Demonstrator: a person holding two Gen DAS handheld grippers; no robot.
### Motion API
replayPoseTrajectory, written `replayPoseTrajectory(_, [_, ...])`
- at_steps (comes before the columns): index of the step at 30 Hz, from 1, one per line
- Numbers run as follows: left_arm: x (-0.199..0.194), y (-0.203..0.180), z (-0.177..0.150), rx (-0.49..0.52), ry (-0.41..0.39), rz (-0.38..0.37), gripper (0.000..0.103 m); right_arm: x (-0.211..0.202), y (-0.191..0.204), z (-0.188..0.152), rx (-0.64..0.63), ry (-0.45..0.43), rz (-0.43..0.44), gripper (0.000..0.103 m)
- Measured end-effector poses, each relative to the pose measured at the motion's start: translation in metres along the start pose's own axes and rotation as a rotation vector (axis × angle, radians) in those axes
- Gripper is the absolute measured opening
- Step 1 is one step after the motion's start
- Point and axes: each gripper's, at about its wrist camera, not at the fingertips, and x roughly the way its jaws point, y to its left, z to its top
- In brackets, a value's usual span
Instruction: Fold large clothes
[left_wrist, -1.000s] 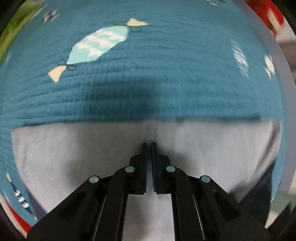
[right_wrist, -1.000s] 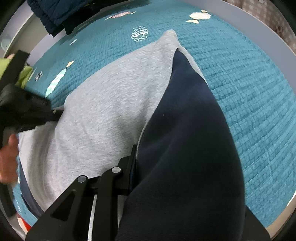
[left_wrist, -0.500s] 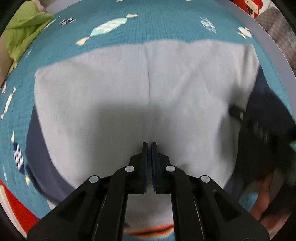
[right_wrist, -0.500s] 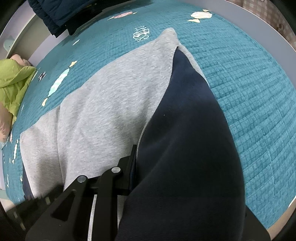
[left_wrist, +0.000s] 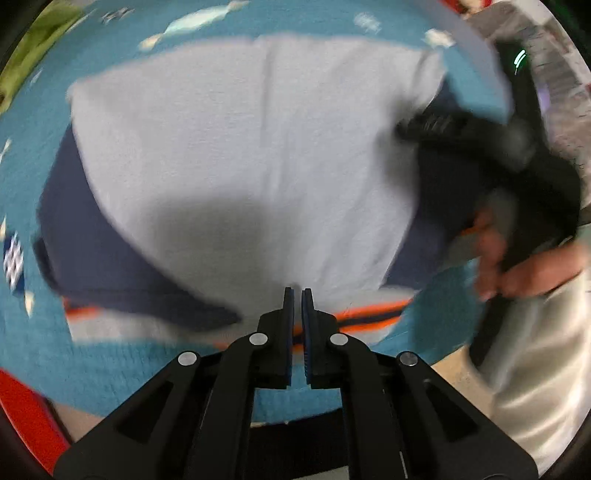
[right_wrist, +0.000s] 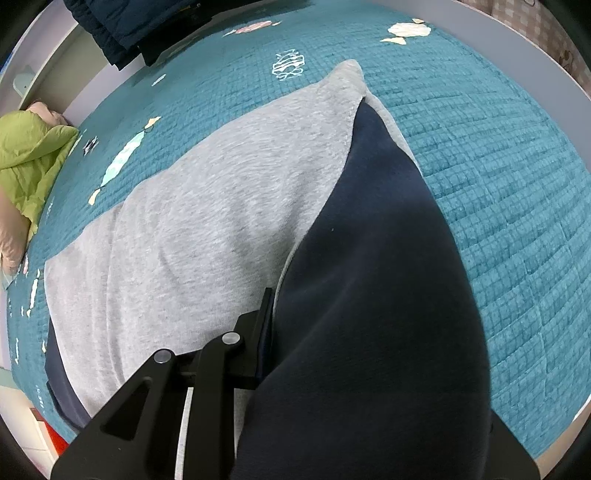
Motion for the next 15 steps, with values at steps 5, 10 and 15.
replayPoseTrajectory(5, [-0.017,0.016,0.09,-0.063,-0.113,-0.001,0.006,-0.002,-0.003,-0.002,0.006,-0.013,0.011,0.023])
replayPoseTrajectory(10, [0.031,0.047,0.206,-0.119,-0.099,0.061,0.006,-0.002,-0.004,-0.002,0.035,-0.002,0.012,0.024])
replayPoseTrajectory(15, [0.071,0.069,0.207,-0.18,-0.049,0.052,0.005,-0.002,-0.005,-0.001,0.048,0.007,0.017,0.024])
